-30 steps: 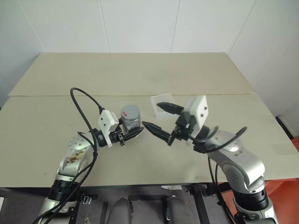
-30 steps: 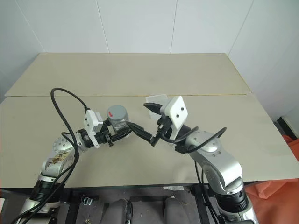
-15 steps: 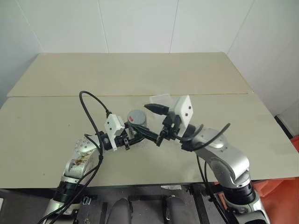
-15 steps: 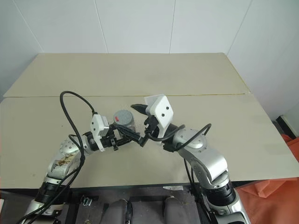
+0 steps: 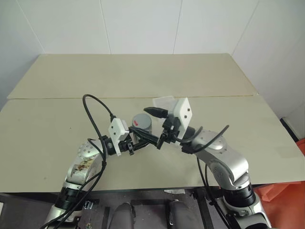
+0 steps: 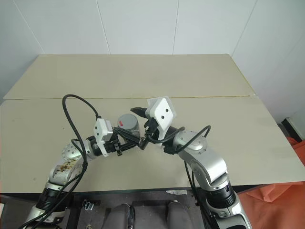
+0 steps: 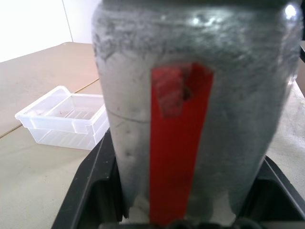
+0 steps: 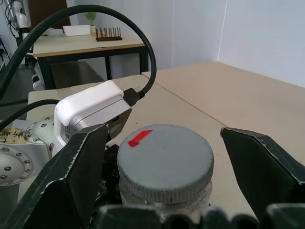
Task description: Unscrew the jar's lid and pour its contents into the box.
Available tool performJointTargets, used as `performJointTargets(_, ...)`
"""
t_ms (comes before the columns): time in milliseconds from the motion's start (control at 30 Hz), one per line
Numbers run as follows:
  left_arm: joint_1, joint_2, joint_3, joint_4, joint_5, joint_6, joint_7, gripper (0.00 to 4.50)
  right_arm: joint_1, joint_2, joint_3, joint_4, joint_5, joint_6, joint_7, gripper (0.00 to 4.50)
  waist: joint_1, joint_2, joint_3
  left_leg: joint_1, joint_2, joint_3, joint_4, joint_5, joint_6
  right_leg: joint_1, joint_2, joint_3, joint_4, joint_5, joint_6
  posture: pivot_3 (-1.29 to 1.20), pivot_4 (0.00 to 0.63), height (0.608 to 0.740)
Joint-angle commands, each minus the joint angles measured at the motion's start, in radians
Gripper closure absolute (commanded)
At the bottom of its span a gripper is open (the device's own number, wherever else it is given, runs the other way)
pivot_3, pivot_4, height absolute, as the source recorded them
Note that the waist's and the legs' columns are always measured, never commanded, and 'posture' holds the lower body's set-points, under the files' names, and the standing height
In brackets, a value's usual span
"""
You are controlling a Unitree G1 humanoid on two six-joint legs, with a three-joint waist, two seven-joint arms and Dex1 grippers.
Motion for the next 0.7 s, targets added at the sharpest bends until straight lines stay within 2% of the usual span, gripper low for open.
performJointTargets(33, -0.002, -0.009, 0.015, -0.039, -0.035, -0.001, 0.001, 2.15, -0.005, -0.003, 0.009, -0.014, -0.007, -0.034, 0.019, 1.3, 0.0, 0.0, 0.0, 0.0, 0.0, 0.0, 0.0, 0.0, 0.0, 0.0, 0.0, 0.0, 0.0, 0.0, 0.0, 0.0, 0.15, 0.74)
performJointTargets(67, -0.003, -0.009, 0.015, -0.039, -0.035, 0.0, 0.001, 2.15, -0.005, -0.002, 0.008, -0.014, -0.009, -0.035, 0.02, 1.66, 0.0, 0.0, 0.0, 0.0, 0.0, 0.0, 0.0, 0.0, 0.0, 0.0, 0.0, 0.0, 0.0, 0.0, 0.0, 0.0, 0.15, 0.74)
performJointTargets(100, -0.004, -0.009, 0.015, -0.038, -0.035, 0.0, 0.0, 2.15, -0.004, -0.002, 0.009, -0.013, -0.013, -0.035, 0.02, 1.77, 0.0, 0.0, 0.0, 0.0, 0.0, 0.0, 0.0, 0.0, 0.0, 0.0, 0.0, 0.0, 0.0, 0.0, 0.0, 0.0, 0.15, 0.74)
performJointTargets(367, 0.001, 0.003, 0.005, -0.049, -0.046, -0.002, -0.035, 2.15, -0.015, -0.026, 0.007, 0.002, -0.017, -0.044, 0.066, 1.77, 0.0, 0.0, 0.0, 0.0, 0.0, 0.0, 0.0, 0.0, 0.0, 0.0, 0.0, 0.0, 0.0, 0.0, 0.0, 0.0, 0.15, 0.74)
performJointTargets(500, 0.01, 0.024, -0.002, -0.09, -0.079, 0.023, -0.081, 2.15, -0.055, -0.099, -0.027, 0.056, 0.06, -0.054, 0.236, 1.77, 0.0, 0.0, 0.0, 0.0, 0.0, 0.0, 0.0, 0.0, 0.0, 0.0, 0.0, 0.0, 0.0, 0.0, 0.0, 0.0, 0.15, 0.74)
performJointTargets(700, 0.021, 0.049, -0.008, -0.161, -0.124, 0.057, -0.132, 2.15, -0.181, -0.221, -0.046, 0.227, 0.151, -0.107, 0.574, 1.77, -0.001, 0.0, 0.0, 0.0, 0.0, 0.0, 0.0, 0.0, 0.0, 0.0, 0.0, 0.0, 0.0, -0.001, 0.001, 0.0, 0.15, 0.74)
